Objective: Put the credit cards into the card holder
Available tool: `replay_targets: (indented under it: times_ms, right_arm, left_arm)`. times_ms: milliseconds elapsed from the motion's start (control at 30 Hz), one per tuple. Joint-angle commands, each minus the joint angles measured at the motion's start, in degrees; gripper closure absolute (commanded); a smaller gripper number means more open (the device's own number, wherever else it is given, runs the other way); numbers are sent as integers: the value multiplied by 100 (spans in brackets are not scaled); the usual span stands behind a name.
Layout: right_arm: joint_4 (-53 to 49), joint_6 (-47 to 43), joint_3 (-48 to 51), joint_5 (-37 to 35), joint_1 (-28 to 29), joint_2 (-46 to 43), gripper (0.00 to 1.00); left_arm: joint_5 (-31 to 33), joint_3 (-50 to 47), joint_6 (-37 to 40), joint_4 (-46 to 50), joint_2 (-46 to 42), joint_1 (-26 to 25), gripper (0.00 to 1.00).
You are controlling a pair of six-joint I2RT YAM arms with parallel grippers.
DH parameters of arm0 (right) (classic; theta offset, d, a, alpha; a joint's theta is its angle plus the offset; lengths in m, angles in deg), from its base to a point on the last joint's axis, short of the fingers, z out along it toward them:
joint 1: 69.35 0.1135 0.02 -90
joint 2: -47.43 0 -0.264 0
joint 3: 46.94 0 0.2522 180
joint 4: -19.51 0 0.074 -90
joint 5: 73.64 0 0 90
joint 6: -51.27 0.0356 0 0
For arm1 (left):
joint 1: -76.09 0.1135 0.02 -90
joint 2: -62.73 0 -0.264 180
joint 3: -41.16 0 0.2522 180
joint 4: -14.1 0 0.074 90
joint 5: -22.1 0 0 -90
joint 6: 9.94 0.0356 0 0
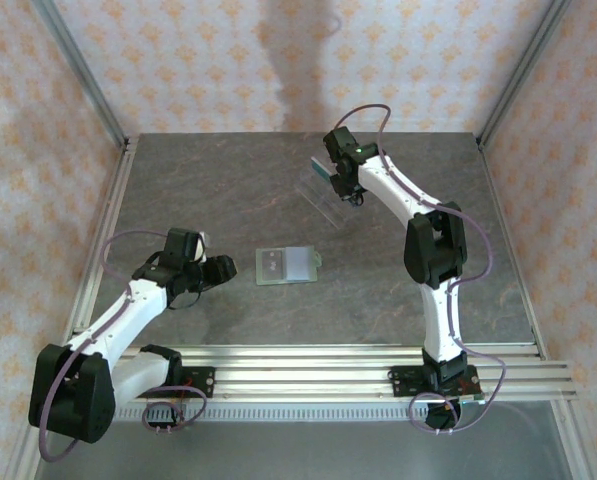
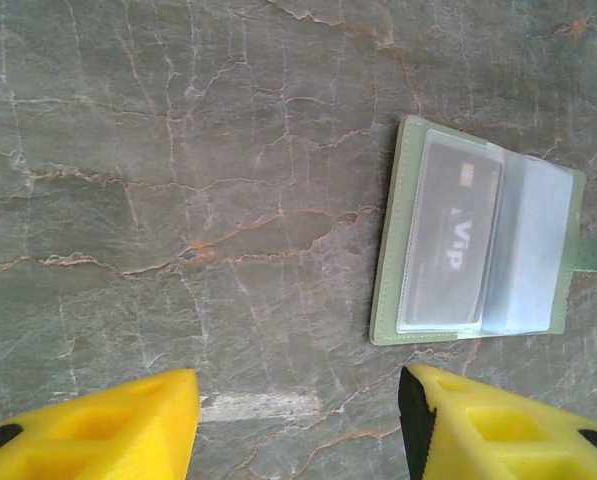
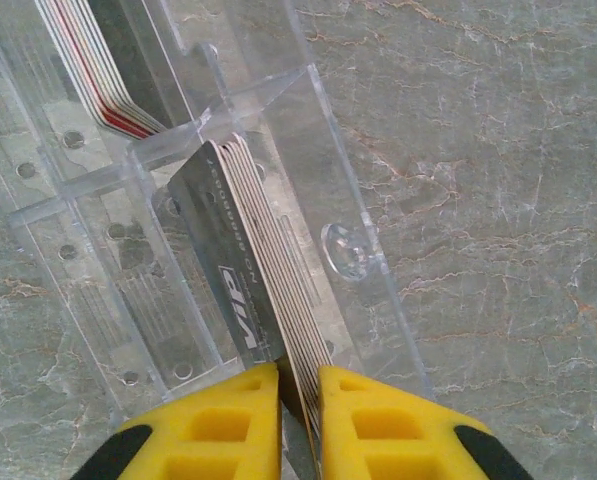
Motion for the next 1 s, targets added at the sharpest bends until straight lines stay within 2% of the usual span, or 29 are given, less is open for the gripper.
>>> replay_targets:
  times_ms: [0, 233, 833, 967]
  right_arm:
    - [-175, -36, -189, -251, 30, 47, 87]
    - [-263, -54, -218, 0, 65, -26, 98]
    - [-180, 214, -7, 1252, 85, -653, 100]
    - [-88, 339, 90, 1474, 76, -840, 100]
  left_arm:
    - [-28, 86, 71, 31, 59, -51, 44]
    - [-56, 131, 153, 109, 103, -51, 43]
    - [-519, 25, 4, -150, -17, -50, 44]
    - [-585, 149, 70, 58, 5, -51, 43]
